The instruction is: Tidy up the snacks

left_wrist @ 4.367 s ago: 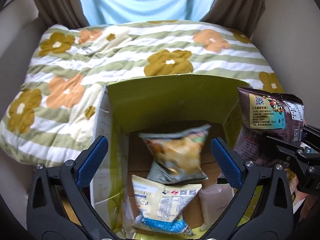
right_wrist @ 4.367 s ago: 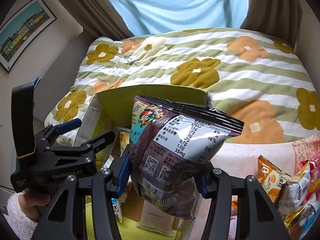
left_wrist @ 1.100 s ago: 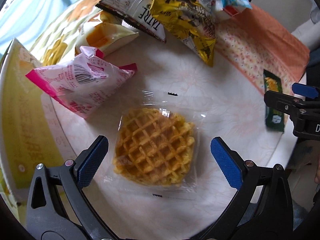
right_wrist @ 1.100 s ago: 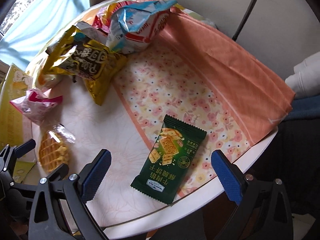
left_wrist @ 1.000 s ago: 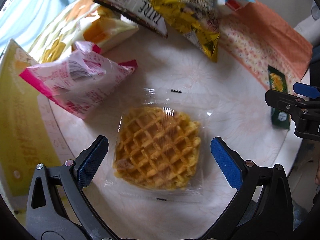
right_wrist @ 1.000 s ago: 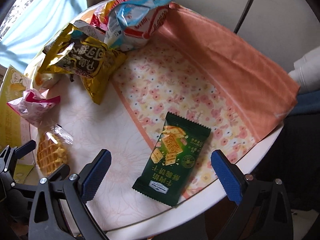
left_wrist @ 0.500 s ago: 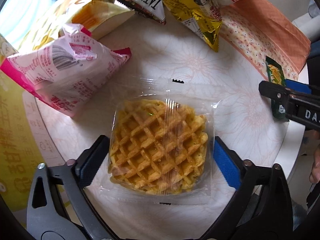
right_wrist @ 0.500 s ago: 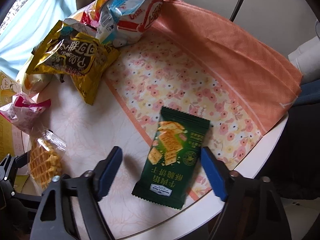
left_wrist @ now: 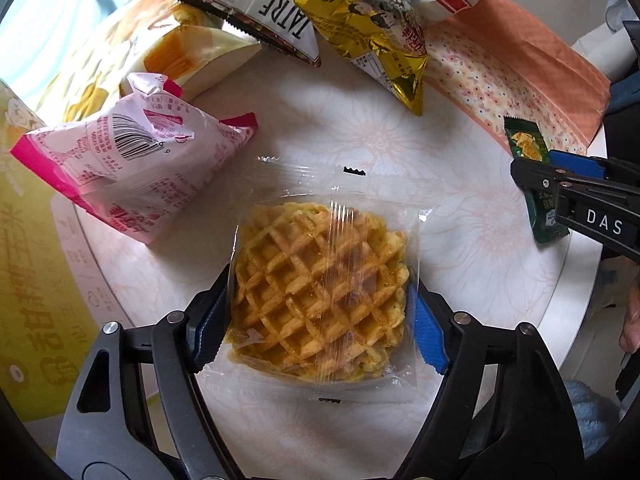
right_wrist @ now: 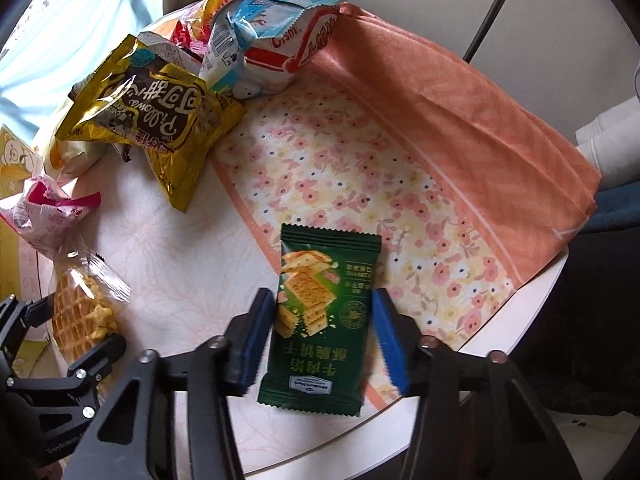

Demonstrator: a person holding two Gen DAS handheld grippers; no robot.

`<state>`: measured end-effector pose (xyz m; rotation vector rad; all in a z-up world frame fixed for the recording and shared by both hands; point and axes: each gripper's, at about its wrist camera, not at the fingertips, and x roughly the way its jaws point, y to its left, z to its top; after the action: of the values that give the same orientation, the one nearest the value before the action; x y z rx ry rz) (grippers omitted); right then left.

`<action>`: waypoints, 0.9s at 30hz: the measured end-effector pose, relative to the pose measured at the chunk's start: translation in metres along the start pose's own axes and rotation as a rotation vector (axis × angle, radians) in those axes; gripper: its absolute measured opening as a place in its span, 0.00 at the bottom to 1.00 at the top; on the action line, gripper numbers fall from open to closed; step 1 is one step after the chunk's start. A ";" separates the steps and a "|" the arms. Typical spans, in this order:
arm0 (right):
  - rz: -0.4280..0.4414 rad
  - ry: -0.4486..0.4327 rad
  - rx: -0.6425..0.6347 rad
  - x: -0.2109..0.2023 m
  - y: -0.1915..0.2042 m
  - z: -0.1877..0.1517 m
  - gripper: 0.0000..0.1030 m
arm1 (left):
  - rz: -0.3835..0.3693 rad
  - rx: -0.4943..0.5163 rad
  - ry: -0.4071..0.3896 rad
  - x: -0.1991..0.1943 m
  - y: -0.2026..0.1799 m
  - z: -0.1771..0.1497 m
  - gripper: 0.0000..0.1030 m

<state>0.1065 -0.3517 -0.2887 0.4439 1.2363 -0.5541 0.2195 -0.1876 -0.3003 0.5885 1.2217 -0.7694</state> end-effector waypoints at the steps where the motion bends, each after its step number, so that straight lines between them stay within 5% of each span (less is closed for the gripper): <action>1: 0.002 -0.001 -0.003 0.000 -0.002 0.000 0.42 | 0.002 -0.002 -0.001 -0.004 -0.004 -0.007 0.73; 15: 0.090 -0.051 -0.069 -0.029 -0.012 0.010 0.40 | 0.037 -0.100 -0.030 -0.036 -0.018 -0.003 0.72; 27: 0.214 -0.212 -0.278 -0.118 -0.004 0.041 0.40 | 0.135 -0.297 -0.214 -0.131 -0.024 0.005 0.72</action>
<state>0.1083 -0.3619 -0.1644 0.2700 1.0283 -0.2344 0.1832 -0.1798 -0.1721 0.3308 1.0620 -0.5104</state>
